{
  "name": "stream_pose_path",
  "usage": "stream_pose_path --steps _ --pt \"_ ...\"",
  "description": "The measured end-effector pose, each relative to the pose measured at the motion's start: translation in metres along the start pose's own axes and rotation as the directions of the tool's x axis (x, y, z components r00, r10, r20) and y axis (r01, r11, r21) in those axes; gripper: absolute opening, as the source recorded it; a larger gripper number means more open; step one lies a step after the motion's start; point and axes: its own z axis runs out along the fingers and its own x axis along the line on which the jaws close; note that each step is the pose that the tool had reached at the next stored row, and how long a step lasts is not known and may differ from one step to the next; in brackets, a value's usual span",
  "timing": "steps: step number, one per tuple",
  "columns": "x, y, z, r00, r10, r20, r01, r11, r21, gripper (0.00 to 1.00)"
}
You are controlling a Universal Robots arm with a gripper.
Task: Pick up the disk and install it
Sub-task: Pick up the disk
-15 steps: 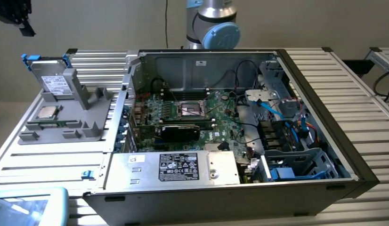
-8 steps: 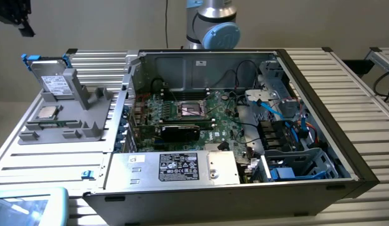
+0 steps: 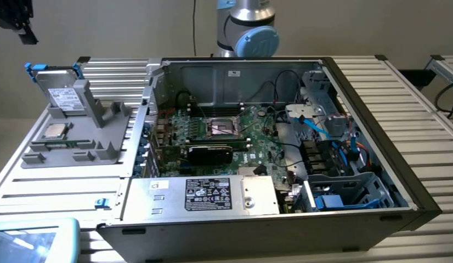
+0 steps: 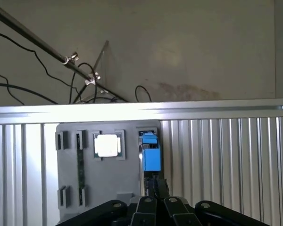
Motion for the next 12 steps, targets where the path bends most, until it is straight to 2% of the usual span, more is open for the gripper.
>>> stream_pose_path --steps 12 --pt "0.0002 0.0041 0.0025 1.0000 -0.009 -0.0001 0.009 1.0000 0.0001 0.12"
